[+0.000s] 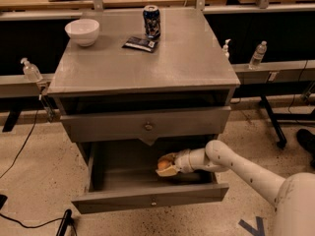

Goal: Place orange into middle drawer

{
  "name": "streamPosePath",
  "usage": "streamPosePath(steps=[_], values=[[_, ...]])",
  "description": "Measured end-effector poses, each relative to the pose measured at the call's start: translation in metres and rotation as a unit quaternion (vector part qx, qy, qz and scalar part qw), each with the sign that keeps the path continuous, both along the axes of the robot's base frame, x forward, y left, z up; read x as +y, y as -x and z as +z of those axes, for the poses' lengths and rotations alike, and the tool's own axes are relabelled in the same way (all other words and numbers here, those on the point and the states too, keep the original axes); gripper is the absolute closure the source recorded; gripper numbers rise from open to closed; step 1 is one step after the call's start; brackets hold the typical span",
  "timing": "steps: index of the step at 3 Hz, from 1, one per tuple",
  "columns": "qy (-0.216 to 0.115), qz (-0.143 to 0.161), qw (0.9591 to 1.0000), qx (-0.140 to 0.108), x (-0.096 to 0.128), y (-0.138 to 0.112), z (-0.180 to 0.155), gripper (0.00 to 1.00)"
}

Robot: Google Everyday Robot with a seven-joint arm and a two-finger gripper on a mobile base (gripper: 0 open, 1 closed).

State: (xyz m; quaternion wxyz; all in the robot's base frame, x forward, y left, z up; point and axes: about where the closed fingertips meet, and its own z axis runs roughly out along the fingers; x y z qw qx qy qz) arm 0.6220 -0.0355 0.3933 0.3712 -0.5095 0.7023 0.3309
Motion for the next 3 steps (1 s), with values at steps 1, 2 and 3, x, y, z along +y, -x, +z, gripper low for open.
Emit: streamPosePath(steps=[1, 2, 3], values=[[0.005, 0.000, 1.0000, -0.005, 0.002, -0.004, -0.007, 0.77], [0.025, 0.019, 0.9990, -0.032, 0.004, -0.005, -0.011, 0.53], [0.061, 0.043, 0.9948, -0.069, 0.004, -0.004, -0.017, 0.22]])
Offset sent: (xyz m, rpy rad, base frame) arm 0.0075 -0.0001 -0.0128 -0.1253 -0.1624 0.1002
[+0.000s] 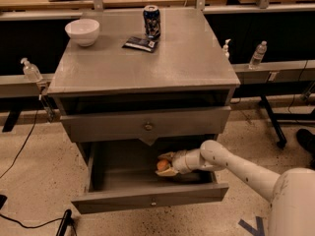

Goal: Place orange into middle drawer

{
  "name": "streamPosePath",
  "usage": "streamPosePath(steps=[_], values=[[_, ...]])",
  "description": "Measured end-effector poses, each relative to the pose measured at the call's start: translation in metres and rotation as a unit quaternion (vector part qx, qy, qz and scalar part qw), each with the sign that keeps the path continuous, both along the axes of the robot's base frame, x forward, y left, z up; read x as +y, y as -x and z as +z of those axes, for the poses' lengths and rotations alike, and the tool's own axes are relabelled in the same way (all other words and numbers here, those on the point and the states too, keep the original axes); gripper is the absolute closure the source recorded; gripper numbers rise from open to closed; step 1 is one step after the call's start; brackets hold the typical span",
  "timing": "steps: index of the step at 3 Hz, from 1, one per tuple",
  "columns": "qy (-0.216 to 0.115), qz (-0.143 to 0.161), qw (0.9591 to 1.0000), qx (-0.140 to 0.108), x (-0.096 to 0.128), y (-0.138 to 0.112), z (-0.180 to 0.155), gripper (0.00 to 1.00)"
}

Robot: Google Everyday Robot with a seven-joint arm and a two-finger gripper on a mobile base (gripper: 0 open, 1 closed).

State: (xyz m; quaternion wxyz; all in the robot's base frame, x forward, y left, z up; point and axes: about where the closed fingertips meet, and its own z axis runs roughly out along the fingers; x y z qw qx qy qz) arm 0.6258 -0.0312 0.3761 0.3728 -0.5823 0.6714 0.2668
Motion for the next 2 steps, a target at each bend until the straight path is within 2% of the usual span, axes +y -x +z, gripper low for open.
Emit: streamPosePath(steps=[1, 2], values=[[0.004, 0.006, 0.9999, -0.013, -0.0007, 0.0011, -0.0026, 0.00], [0.004, 0.006, 0.9999, -0.013, -0.0006, 0.0011, -0.0027, 0.00]])
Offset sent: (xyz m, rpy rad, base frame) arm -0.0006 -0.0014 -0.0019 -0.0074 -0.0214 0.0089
